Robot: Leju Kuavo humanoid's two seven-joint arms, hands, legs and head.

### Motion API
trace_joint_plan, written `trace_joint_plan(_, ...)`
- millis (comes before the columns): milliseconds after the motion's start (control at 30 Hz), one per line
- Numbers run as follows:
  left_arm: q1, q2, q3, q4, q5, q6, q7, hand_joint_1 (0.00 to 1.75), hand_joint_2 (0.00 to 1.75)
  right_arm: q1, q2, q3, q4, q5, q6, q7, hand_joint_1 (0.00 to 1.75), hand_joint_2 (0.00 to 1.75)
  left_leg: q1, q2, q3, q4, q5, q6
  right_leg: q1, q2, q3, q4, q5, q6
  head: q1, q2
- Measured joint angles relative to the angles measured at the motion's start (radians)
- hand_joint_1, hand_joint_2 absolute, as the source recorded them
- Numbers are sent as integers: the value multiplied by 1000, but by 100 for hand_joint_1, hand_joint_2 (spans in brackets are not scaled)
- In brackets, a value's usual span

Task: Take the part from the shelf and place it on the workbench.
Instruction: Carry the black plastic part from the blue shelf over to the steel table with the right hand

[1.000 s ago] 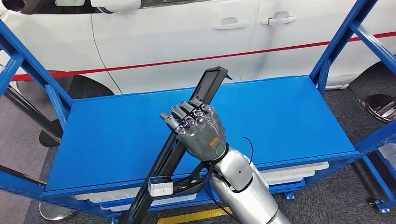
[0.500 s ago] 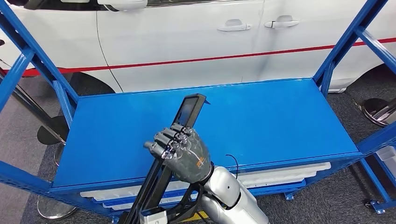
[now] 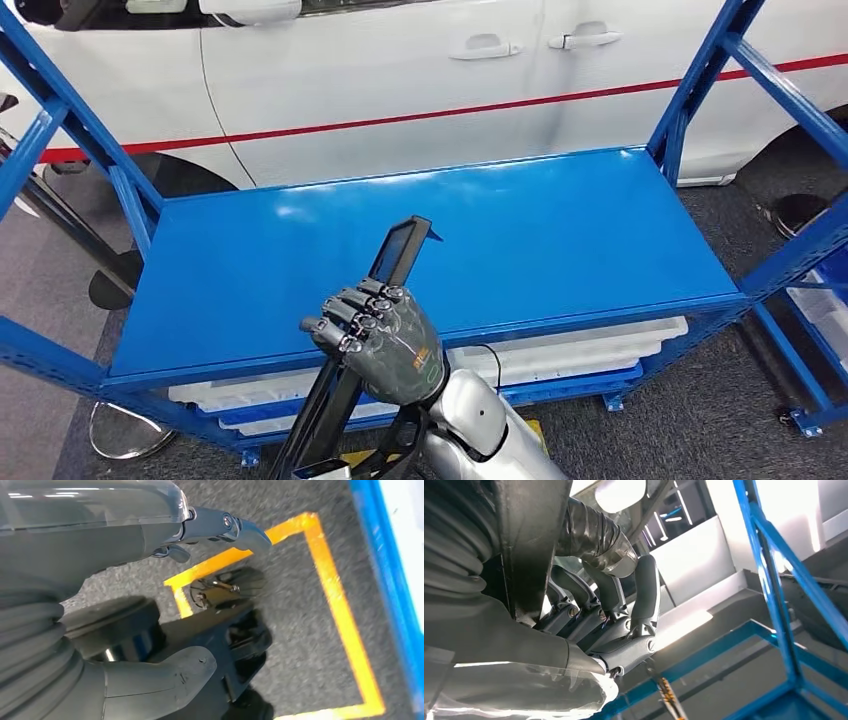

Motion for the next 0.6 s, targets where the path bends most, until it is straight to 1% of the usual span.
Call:
trace_joint_plan(33,0,0,0,0,0,0,0,0,175,0,0,3,2,-7,0,2,175,175,0,0,-15,62,-45,-3,1,-1,-12,1,9,-3,0,0)
trace_joint_plan(67,0,0,0,0,0,-1,0,0,175,0,0,6,4,-14,0,5,175,175,1,0,-24,116,-74,-5,3,-2,-25,2,17,-4,0,0)
trace_joint_plan(100,0,0,0,0,-1,-1,0,0,175,-1,0,10,7,-22,0,8,175,175,1,0,-20,145,-80,-6,4,-3,-37,3,26,-4,0,0)
trace_joint_plan(133,0,0,0,0,-1,-1,0,0,175,-2,-2,15,11,-30,0,12,175,175,1,0,1,140,-67,-6,5,-3,-50,6,34,-3,0,0)
trace_joint_plan(167,-1,0,-1,0,-1,-1,0,0,175,-4,-3,20,14,-37,0,17,175,175,0,0,39,102,-44,-5,6,-3,-62,9,41,-1,0,0)
trace_joint_plan(200,-2,1,-1,0,-1,-1,0,0,175,-8,-4,25,17,-44,0,22,175,175,0,0,89,37,-25,-1,6,-3,-73,13,48,1,0,0)
trace_joint_plan(233,-3,1,-1,0,-1,-1,0,0,175,-13,-5,31,21,-50,0,28,175,175,-2,0,140,-35,-17,2,6,-3,-81,16,54,5,0,0)
trace_joint_plan(267,-4,1,-1,0,-1,-1,0,0,175,-19,-6,38,23,-56,0,33,175,175,-5,-1,175,-88,-17,7,7,-3,-86,18,60,10,0,0)
trace_joint_plan(300,-5,1,-1,0,-1,-1,0,0,175,-26,-7,45,27,-62,1,38,175,175,-8,-1,194,-122,-22,13,7,-3,-89,19,66,15,0,0)
trace_joint_plan(333,-5,2,-1,0,0,-1,0,0,175,-34,-10,53,30,-69,2,44,175,175,-11,-2,197,-134,-23,18,7,-3,-90,17,74,21,0,0)
trace_joint_plan(367,-4,2,-2,0,0,-1,0,0,175,-43,-13,63,33,-78,5,51,175,175,-11,-1,192,-135,-15,25,6,-2,-90,14,81,28,0,0)
trace_joint_plan(400,-4,1,-2,0,0,-1,0,0,175,-53,-17,73,37,-89,9,58,175,175,-10,1,188,-140,-6,33,5,-1,-93,15,81,34,0,0)
trace_joint_plan(433,-4,1,-2,0,-1,-1,0,0,175,-63,-23,84,40,-101,13,64,175,175,-8,4,182,-144,5,42,5,0,-100,28,64,39,1,0)
trace_joint_plan(467,-6,1,-4,0,-2,-1,0,0,175,-73,-29,94,43,-110,15,69,175,175,-6,6,174,-147,17,50,4,2,-113,56,31,43,1,0)
trace_joint_plan(500,-7,0,-5,0,-3,-1,0,0,175,-84,-36,106,45,-110,16,75,175,175,-5,9,163,-147,28,56,2,3,-130,106,-17,47,1,0)
trace_joint_plan(533,-8,0,-7,0,-6,-2,1,0,175,-95,-43,117,48,-104,16,81,175,175,-5,10,150,-146,37,60,1,3,-150,168,-64,50,1,0)
trace_joint_plan(567,-8,0,-9,0,-9,-3,2,0,175,-105,-49,127,52,-92,16,87,175,175,-6,10,137,-145,46,60,-1,3,-164,227,-95,54,1,0)
trace_joint_plan(600,-8,0,-12,0,-14,-5,2,0,175,-115,-56,136,57,-82,16,93,175,175,-7,11,124,-143,55,59,-2,3,-169,269,-106,57,1,0)
